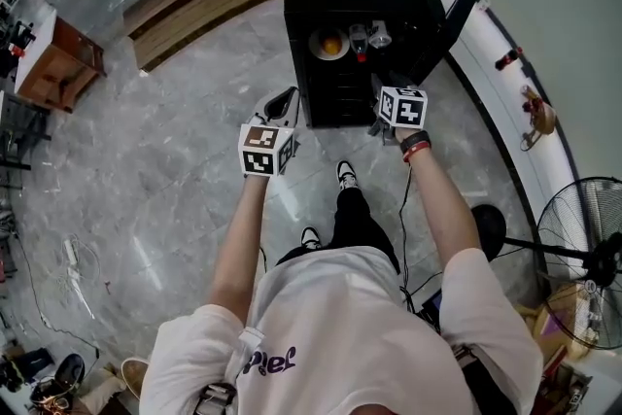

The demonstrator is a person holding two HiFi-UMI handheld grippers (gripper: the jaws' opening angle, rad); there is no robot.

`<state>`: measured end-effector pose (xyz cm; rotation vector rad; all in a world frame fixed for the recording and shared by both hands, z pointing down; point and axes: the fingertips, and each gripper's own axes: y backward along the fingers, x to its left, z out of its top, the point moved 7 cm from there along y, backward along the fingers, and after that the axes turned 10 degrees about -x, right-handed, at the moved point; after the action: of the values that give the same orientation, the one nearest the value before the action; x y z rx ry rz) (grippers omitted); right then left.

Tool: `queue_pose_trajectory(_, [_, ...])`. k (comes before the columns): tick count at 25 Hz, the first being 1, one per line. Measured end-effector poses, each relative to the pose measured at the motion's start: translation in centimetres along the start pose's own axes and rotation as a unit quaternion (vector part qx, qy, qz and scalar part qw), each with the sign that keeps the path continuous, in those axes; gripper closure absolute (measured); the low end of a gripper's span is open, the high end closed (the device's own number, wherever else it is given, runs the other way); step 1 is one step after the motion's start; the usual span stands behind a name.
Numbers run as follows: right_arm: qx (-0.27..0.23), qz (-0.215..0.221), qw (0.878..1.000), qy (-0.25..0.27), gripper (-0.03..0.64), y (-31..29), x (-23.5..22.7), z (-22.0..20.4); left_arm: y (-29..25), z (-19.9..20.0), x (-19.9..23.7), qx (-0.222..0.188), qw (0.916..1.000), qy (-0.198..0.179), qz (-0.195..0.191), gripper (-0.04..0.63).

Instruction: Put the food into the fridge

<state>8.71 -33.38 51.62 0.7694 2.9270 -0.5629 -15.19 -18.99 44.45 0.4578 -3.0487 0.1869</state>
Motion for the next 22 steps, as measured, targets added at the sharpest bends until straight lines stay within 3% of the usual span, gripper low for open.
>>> queue_pose_trajectory(22, [-0.052,-0.009,0.999,0.003,0.500,13.1,3.4,1.3,7.3,2.4,-2.3,-0.027,0.9996,-0.001,0.014,0.577])
